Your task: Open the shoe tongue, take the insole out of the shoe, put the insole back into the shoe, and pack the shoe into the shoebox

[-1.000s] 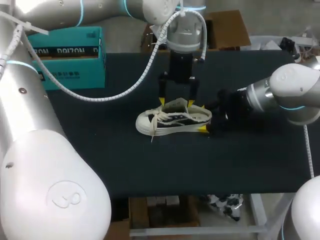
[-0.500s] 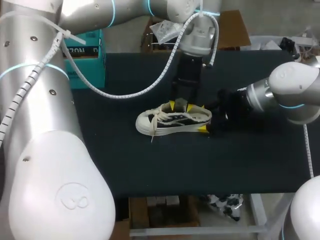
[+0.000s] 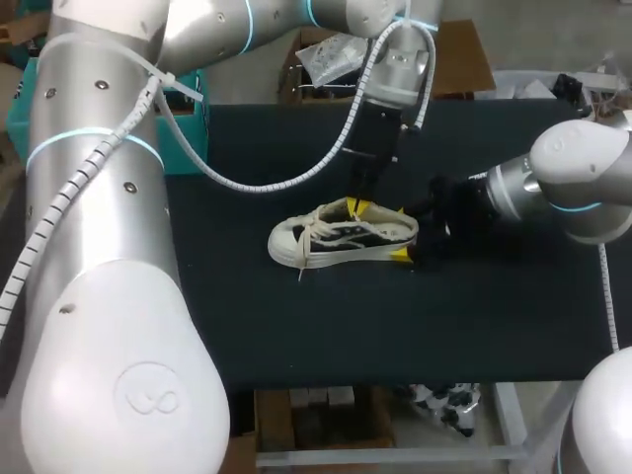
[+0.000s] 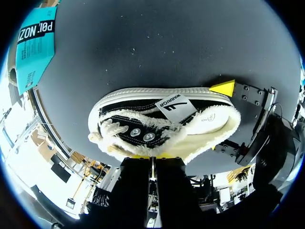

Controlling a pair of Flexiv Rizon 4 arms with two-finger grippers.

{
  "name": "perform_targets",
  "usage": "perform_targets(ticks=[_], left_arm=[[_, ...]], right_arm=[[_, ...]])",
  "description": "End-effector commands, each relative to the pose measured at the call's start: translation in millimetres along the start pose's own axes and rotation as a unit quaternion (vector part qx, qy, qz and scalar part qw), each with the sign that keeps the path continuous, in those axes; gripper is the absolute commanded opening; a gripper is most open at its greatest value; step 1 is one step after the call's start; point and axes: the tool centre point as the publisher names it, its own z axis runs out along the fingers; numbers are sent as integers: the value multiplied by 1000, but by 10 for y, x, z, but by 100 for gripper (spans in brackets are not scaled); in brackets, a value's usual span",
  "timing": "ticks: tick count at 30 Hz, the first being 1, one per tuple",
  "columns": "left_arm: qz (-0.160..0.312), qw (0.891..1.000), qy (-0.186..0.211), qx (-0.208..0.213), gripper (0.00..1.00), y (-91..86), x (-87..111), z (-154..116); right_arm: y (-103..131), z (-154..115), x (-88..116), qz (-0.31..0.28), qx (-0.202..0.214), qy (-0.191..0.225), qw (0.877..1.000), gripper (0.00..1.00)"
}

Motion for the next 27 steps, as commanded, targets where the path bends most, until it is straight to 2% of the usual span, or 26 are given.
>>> perform_targets(ticks=[1, 4, 6, 10, 19, 23, 27], left_arm=[[5, 999, 38, 38, 0, 140, -136, -39], [-9, 994, 78, 72, 0, 267, -261, -31], [-20, 988, 117, 99, 0, 378, -374, -18], [-56, 974, 164, 148, 0, 504, -546, 19], [-114, 954, 197, 197, 0, 655, -874, 101], [-138, 946, 210, 205, 0, 626, -1001, 174], [-159, 942, 223, 195, 0, 499, -1110, 268]], right_arm=[[-37, 31, -33, -1, -1, 1, 1000, 0], [-37, 31, -33, -1, -1, 1, 1000, 0], [-37, 31, -33, -1, -1, 1, 1000, 0], [-37, 31, -33, -1, -1, 1, 1000, 0], [-37, 31, -33, -1, -1, 1, 1000, 0], [-37, 31, -33, -1, -1, 1, 1000, 0], [-37, 31, -33, -1, -1, 1, 1000, 0]])
